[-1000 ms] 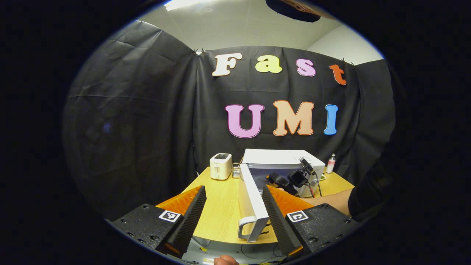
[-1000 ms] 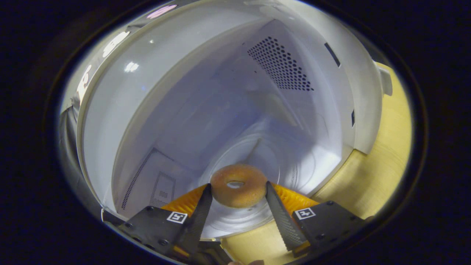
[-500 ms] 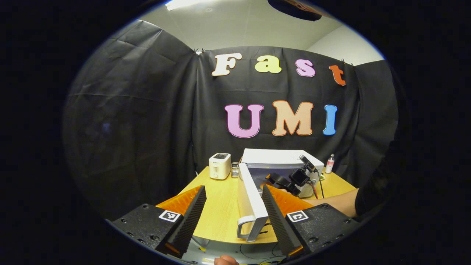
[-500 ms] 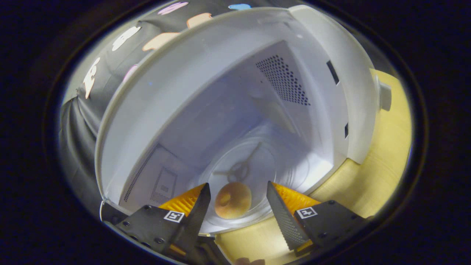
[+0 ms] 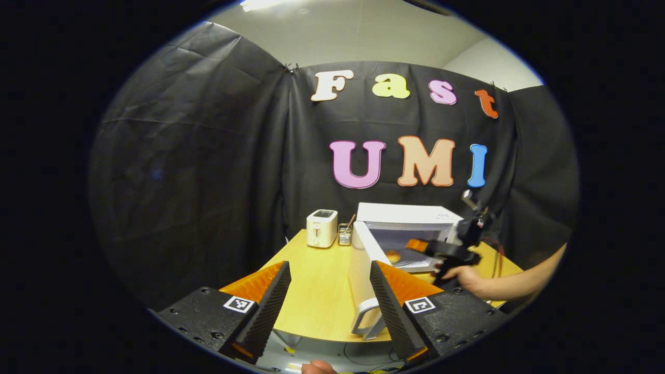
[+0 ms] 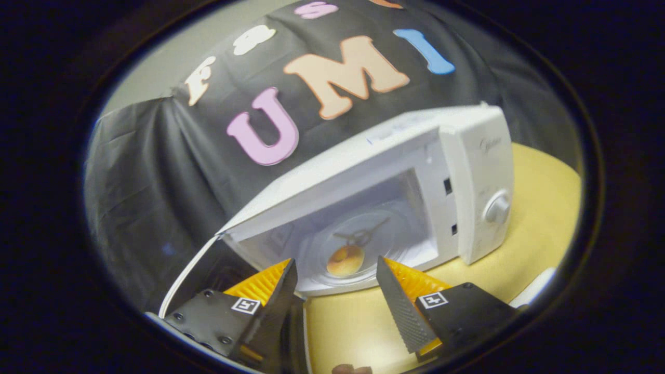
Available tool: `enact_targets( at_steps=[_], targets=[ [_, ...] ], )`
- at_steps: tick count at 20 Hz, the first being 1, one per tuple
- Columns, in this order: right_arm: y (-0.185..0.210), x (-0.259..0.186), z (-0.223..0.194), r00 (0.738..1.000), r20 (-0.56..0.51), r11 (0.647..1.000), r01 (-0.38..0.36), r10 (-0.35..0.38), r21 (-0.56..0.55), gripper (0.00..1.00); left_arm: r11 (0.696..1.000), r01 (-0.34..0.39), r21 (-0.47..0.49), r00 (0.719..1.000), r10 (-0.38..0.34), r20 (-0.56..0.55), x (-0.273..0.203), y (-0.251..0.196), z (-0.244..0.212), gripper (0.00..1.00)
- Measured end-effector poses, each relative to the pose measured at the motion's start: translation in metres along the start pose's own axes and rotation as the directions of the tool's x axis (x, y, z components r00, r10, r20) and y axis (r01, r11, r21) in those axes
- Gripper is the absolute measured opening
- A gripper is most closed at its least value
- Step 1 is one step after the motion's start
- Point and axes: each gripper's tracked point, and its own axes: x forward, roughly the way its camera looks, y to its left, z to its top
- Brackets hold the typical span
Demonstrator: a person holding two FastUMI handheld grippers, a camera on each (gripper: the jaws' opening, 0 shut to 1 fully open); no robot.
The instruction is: Open the microwave oven with the left hand, put the food in, and close the microwave oven.
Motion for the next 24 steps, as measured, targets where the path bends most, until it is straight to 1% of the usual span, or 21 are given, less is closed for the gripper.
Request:
enact_targets(
  at_steps=[1,2,5,6,7,8,9,10,11,12,13,14,15,16,17,18,19,20,22,23,24],
  targets=[
    [-0.010,-0.017,0.019,0.999,0.032,0.998,-0.006,0.008,-0.066,0.94,1.000,-0.015,0.006,1.000,0.015,-0.005,0.003,0.009,-0.006,0.85],
    [-0.016,-0.032,0.036,0.998,0.059,0.994,-0.010,0.016,-0.108,0.94,1.000,-0.023,0.008,1.000,0.023,-0.011,0.006,0.015,-0.012,0.90],
    [-0.041,-0.075,0.113,0.983,0.181,0.976,0.018,0.022,-0.216,0.94,0.999,-0.034,0.012,0.999,0.034,-0.017,0.015,0.030,-0.023,0.90],
    [-0.048,-0.091,0.138,0.975,0.221,0.971,0.036,0.018,-0.236,0.84,1.000,-0.026,0.003,0.999,0.026,-0.022,0.019,0.030,-0.028,0.90],
    [-0.053,-0.104,0.162,0.967,0.255,0.967,0.051,0.015,-0.251,0.84,1.000,-0.021,-0.014,0.999,0.020,-0.025,0.022,0.030,-0.033,0.86],
    [-0.057,-0.120,0.186,0.956,0.292,0.962,0.069,0.011,-0.265,0.94,0.999,-0.024,-0.030,0.999,0.023,-0.034,0.027,0.032,-0.038,0.86],
    [-0.058,-0.137,0.207,0.946,0.323,0.958,0.084,0.009,-0.273,0.94,0.999,-0.022,-0.044,0.999,0.020,-0.046,0.031,0.031,-0.046,0.90],
    [-0.059,-0.155,0.228,0.934,0.356,0.953,0.101,0.008,-0.287,0.94,0.998,-0.023,-0.053,0.998,0.020,-0.053,0.032,0.031,-0.053,0.90],
    [-0.058,-0.169,0.242,0.924,0.382,0.946,0.116,0.009,-0.304,0.84,0.998,-0.022,-0.056,0.998,0.019,-0.058,0.035,0.030,-0.057,0.90],
    [-0.058,-0.182,0.254,0.915,0.403,0.935,0.134,0.010,-0.328,0.84,0.998,-0.020,-0.054,0.998,0.016,-0.069,0.038,0.028,-0.064,0.90],
    [-0.059,-0.196,0.266,0.905,0.424,0.923,0.157,0.008,-0.352,0.94,0.999,-0.012,-0.052,0.997,0.008,-0.079,0.039,0.025,-0.071,0.90],
    [-0.058,-0.208,0.277,0.897,0.442,0.914,0.174,0.006,-0.367,0.94,0.999,-0.006,-0.051,0.996,0.001,-0.090,0.043,0.022,-0.077,0.90],
    [-0.058,-0.216,0.286,0.891,0.454,0.908,0.194,-0.005,-0.371,0.94,0.999,0.003,-0.050,0.995,-0.008,-0.104,0.046,0.019,-0.082,0.85],
    [-0.059,-0.223,0.294,0.891,0.454,0.910,0.202,-0.018,-0.362,0.94,0.999,0.013,-0.047,0.993,-0.019,-0.118,0.048,0.015,-0.088,0.90],
    [-0.060,-0.228,0.297,0.896,0.443,0.917,0.201,-0.031,-0.344,0.85,0.999,0.024,-0.041,0.991,-0.029,-0.129,0.050,0.011,-0.092,0.90],
    [-0.063,-0.233,0.302,0.901,0.433,0.924,0.200,-0.043,-0.325,0.85,0.999,0.038,-0.035,0.989,-0.042,-0.139,0.051,0.007,-0.097,0.90],
    [-0.069,-0.237,0.309,0.900,0.431,0.928,0.209,-0.060,-0.308,0.87,0.998,0.050,-0.032,0.988,-0.054,-0.147,0.053,0.002,-0.101,0.86],
    [-0.078,-0.245,0.317,0.893,0.443,0.927,0.227,-0.077,-0.298,0.87,0.998,0.055,-0.030,0.986,-0.059,-0.157,0.055,0.000,-0.105,0.90],
    [-0.090,-0.258,0.334,0.873,0.476,0.920,0.268,-0.105,-0.287,0.89,0.997,0.069,-0.036,0.981,-0.074,-0.182,0.056,-0.006,-0.114,0.90],
    [-0.096,-0.262,0.335,0.867,0.485,0.917,0.282,-0.117,-0.283,0.89,0.996,0.083,-0.045,0.978,-0.090,-0.190,0.057,-0.013,-0.116,0.84],
    [-0.099,-0.265,0.337,0.864,0.488,0.916,0.289,-0.124,-0.279,0.88,0.993,0.101,-0.060,0.972,-0.111,-0.206,0.056,-0.020,-0.120,0.87]
  ],
)
